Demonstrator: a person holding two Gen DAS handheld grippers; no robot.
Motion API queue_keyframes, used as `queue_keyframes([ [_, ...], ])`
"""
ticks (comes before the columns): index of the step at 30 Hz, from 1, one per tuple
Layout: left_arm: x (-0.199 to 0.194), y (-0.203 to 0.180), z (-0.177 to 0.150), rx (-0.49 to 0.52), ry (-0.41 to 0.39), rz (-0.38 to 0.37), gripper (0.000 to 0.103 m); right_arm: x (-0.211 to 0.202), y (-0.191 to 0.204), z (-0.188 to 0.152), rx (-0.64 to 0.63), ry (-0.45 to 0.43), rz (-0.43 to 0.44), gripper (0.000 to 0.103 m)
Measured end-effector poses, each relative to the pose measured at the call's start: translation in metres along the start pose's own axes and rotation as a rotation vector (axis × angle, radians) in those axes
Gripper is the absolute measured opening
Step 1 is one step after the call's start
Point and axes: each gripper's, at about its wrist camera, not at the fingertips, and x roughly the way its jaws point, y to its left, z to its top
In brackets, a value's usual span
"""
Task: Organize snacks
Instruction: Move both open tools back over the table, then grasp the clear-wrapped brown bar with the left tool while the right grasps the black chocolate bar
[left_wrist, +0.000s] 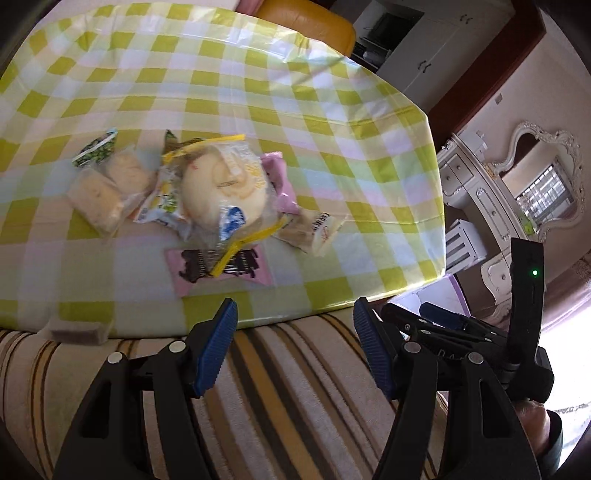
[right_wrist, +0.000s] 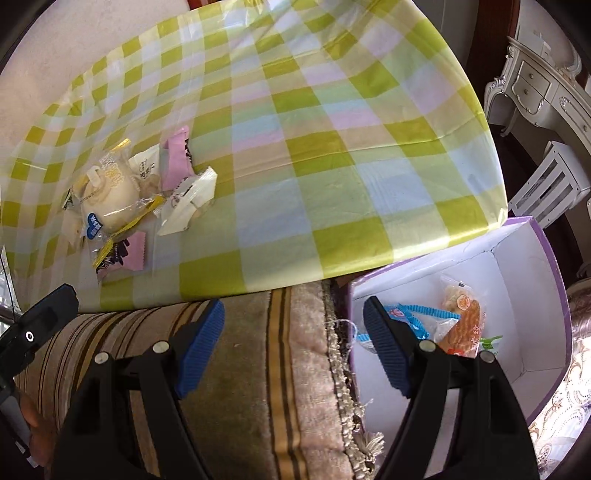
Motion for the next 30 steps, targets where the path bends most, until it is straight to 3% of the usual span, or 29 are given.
queue_keyframes([
  [8,-0.045,0.083,-0.007,-0.175,-0.029,0.171,0.063,0.001,0.044,-0.001,-0.122,-0.021,0.027,0.077],
  [12,-0.05,0.109,-0.011,-0.19,0.043,0.219,0.063,0.002,0.06,-0.003,-0.18,-0.035,0.012,0.077],
  [17,-0.046,0.108,-0.009,-0.101,0.122,0.24,0.065,0.006,0.066,-0.005,-0.21,-0.027,0.007,0.077],
  [24,-0.015,0.115,0.003,-0.027,0.251,0.272,0.065,0.009,0.057,-0.003,-0.157,-0.023,0.036,0.077],
  [30,0.0,0.101,0.004,0.024,0.275,0.34,0.07,0.011,0.056,-0.003,-0.147,-0.02,0.051,0.077],
])
